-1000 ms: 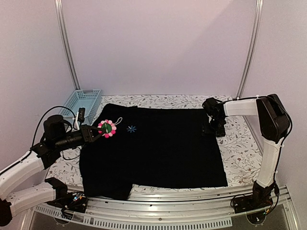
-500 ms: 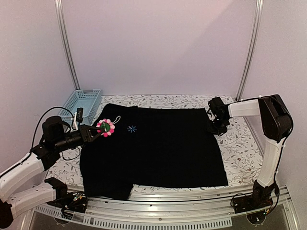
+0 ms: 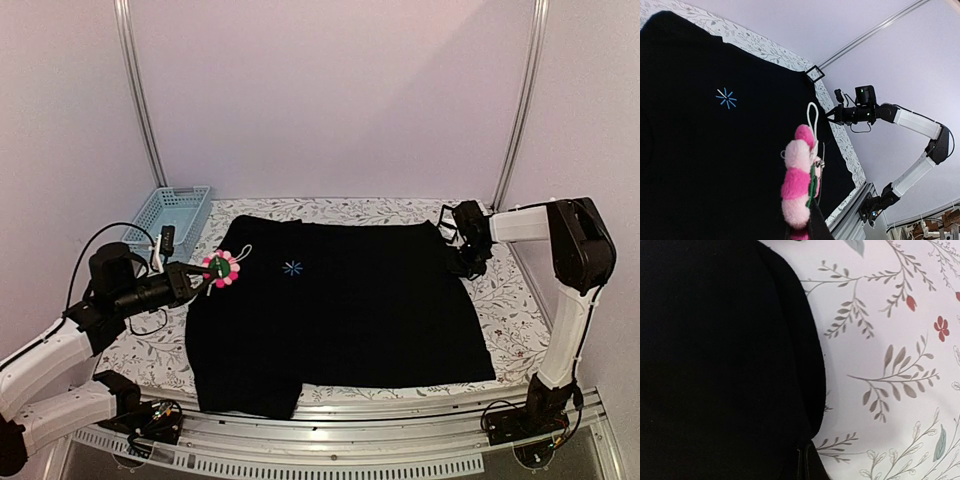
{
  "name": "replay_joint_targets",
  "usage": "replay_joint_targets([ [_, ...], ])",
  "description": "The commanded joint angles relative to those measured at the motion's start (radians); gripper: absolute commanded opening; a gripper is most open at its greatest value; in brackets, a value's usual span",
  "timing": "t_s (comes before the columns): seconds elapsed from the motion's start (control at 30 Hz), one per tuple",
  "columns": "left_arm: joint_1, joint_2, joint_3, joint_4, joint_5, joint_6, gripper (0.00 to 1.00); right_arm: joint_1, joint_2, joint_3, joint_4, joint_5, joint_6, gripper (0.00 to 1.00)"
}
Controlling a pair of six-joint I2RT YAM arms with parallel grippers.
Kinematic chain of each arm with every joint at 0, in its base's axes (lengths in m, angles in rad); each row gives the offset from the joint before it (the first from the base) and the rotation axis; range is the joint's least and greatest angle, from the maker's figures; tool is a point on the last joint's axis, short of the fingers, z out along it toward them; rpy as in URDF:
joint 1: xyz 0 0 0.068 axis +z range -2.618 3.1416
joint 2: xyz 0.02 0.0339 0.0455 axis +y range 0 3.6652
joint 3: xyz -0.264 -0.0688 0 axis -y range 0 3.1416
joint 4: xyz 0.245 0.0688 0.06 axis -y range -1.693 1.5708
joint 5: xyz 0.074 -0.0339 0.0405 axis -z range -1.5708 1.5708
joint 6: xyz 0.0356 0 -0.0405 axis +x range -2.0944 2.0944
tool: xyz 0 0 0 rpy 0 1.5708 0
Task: Pin the brooch onto the clothing
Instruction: Move the flattened clothing to the center of the board.
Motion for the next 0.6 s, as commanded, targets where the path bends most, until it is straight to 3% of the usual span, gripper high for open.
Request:
replay_joint_targets([
  [0.0, 0.013, 0.002, -0.006, -0.017, 0.011, 0.029, 0.0, -0.077, 0.029, -0.043, -0.107, 0.06, -0.039, 0.0],
  [0.2, 0.014, -0.022, 0.018, -0.057, 0.019, 0.048, 0.0, -0.084, 0.04, 0.015, -0.137, 0.01, -0.063, 0.03],
  [0.4, 0.015, -0.027, 0.112, -0.201, 0.041, 0.102, 0.0, -0.083, -0.015, 0.092, -0.206, -0.019, -0.065, 0.37],
  [0.57, 0.017, -0.021, 0.23, -0.384, 0.055, 0.193, 0.0, -0.053, -0.134, 0.159, -0.326, -0.02, -0.052, 0.5],
])
